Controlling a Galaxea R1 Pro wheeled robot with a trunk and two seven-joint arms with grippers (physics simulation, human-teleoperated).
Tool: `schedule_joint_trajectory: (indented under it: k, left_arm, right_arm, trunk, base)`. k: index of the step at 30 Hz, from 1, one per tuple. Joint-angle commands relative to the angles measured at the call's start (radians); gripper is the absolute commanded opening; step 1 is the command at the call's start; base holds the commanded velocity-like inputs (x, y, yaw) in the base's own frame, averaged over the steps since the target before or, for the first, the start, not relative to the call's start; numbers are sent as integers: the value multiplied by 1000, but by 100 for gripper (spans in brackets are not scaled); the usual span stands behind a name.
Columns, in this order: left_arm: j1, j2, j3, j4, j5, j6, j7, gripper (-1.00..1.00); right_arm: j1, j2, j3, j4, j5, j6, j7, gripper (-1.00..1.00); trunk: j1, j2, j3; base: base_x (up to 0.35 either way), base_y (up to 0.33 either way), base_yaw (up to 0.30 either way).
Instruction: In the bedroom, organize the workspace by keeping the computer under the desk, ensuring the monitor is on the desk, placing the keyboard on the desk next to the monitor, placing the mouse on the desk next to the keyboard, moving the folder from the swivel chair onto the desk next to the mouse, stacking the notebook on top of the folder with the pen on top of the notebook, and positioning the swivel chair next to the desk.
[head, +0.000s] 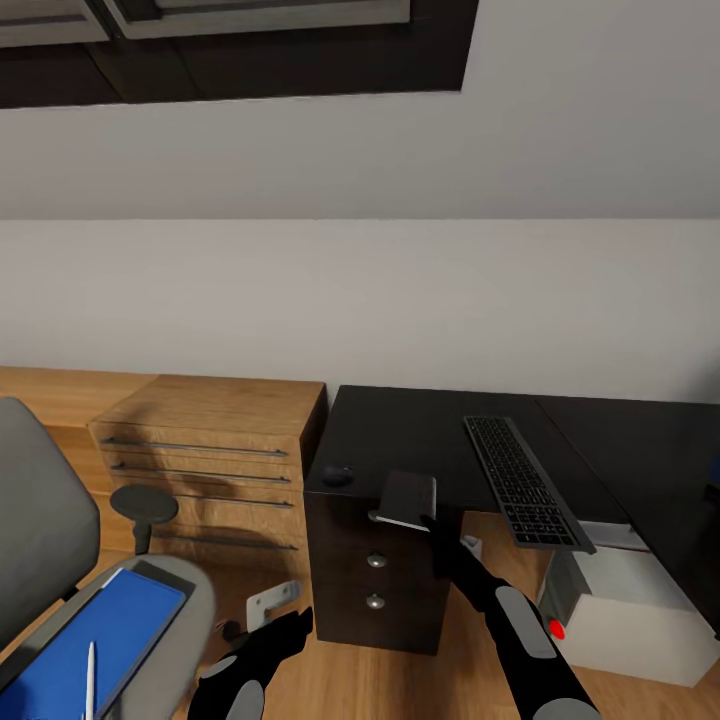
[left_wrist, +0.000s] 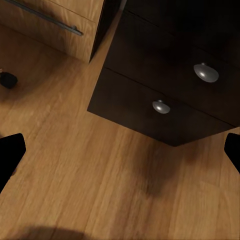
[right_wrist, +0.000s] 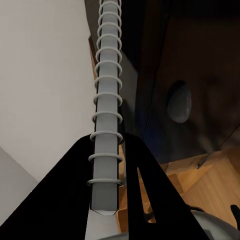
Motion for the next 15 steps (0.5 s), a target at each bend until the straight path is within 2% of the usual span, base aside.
schedule_joint_trajectory:
  k: [1,6,12,15]
  left_arm:
    - [-1,1,-1,-1,10,2,9,100]
    - [-1,1,-1,2,10,1,8,100]
    - [-1,2,-1,3,10,2,7,100]
    - [-1,2,-1,4,10,2,6,100]
  right_arm:
    - [-1,1,-8,39,20,5,1,-100]
    - [0,2,-7,40,21,5,1,-100]
    - [0,2,-7,40,22,4,1,-100]
    - [-1,3,-6,40,23,4,1,-100]
  trunk:
    - [0,0,-1]
    - [0,0,-1]
    - [0,0,-1]
    - [0,0,-1]
  base:
    - [0,0,0]
    - [40,0,0]
    - [185,0,0]
    - [75,0,0]
